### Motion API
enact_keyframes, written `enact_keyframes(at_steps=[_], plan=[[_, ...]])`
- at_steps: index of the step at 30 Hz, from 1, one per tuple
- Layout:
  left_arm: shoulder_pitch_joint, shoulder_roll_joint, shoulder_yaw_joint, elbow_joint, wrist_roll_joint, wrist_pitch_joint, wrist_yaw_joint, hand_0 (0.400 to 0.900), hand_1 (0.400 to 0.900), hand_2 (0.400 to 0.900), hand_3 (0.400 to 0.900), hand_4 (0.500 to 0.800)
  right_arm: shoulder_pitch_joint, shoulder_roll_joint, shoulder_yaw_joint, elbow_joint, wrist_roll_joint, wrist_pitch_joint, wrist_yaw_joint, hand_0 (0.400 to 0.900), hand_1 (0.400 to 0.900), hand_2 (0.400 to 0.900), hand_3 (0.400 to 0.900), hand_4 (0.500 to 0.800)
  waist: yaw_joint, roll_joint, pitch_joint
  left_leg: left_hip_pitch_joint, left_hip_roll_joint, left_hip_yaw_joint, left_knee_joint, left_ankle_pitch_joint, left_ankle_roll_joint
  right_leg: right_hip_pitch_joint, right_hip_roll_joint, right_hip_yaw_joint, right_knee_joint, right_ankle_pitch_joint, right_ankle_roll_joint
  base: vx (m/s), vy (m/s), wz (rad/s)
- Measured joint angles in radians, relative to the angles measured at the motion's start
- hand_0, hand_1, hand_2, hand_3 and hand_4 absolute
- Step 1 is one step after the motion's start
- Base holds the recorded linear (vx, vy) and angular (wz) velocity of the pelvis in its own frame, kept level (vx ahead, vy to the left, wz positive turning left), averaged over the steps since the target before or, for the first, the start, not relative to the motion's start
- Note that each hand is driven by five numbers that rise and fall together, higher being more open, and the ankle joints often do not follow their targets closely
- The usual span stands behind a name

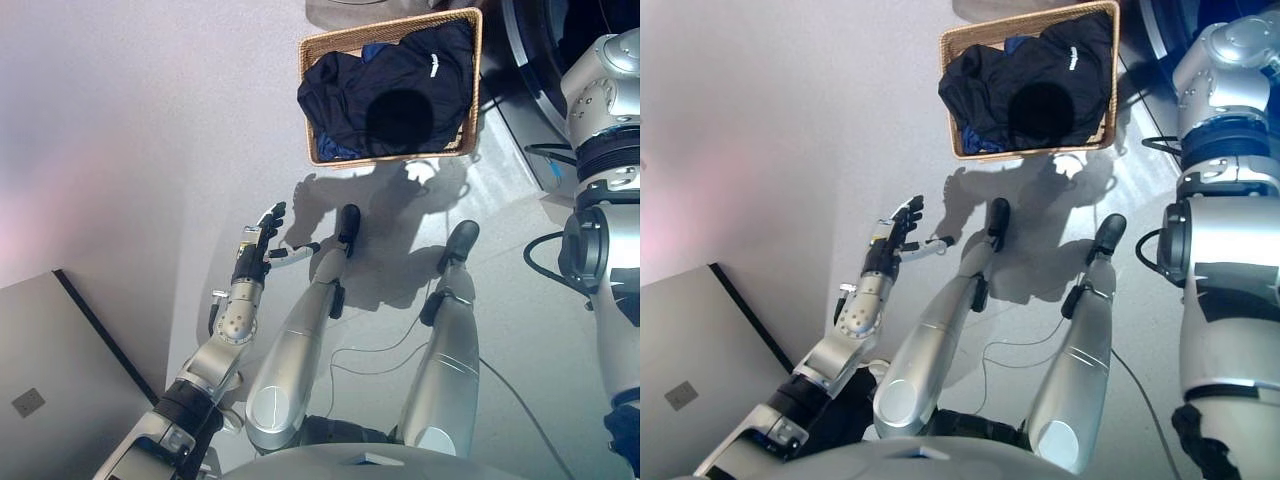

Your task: Put the clothes in the basket into the washing machine.

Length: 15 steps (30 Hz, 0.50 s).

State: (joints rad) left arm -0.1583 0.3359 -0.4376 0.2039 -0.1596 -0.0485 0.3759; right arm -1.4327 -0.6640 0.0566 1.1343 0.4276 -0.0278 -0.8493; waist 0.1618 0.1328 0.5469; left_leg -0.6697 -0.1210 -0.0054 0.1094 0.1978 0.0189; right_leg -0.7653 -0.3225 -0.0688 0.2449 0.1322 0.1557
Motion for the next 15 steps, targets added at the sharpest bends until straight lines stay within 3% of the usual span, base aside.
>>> enact_keyframes(at_steps=[9, 15], plan=[[-0.002, 0.005, 0.0, 0.0, 0.001, 0.0, 0.0, 0.9, 0.9, 0.9, 0.9, 0.8, 0.038, 0.015, 0.001, -0.01, -0.095, 0.0, -0.021, 0.9, 0.9, 0.9, 0.9, 0.8, 0.001, 0.0, 0.0, 0.002, -0.005, 0.0, 0.004, 0.002, 0.002, 0.004, -0.005, -0.001, 0.006, 0.0, 0.001, 0.0, 0.005, -0.01], [-0.004, 0.005, -0.001, 0.004, 0.003, 0.0, 0.001, 0.9, 0.9, 0.9, 0.9, 0.8, 0.186, 0.068, 0.005, -0.083, -0.201, 0.011, -0.059, 0.9, 0.9, 0.9, 0.9, 0.8, -0.005, 0.0, 0.0, 0.029, -0.004, 0.001, 0.009, 0.0, 0.0, 0.028, -0.004, 0.002, 0.017, -0.004, -0.002, -0.01, 0.012, -0.06]])
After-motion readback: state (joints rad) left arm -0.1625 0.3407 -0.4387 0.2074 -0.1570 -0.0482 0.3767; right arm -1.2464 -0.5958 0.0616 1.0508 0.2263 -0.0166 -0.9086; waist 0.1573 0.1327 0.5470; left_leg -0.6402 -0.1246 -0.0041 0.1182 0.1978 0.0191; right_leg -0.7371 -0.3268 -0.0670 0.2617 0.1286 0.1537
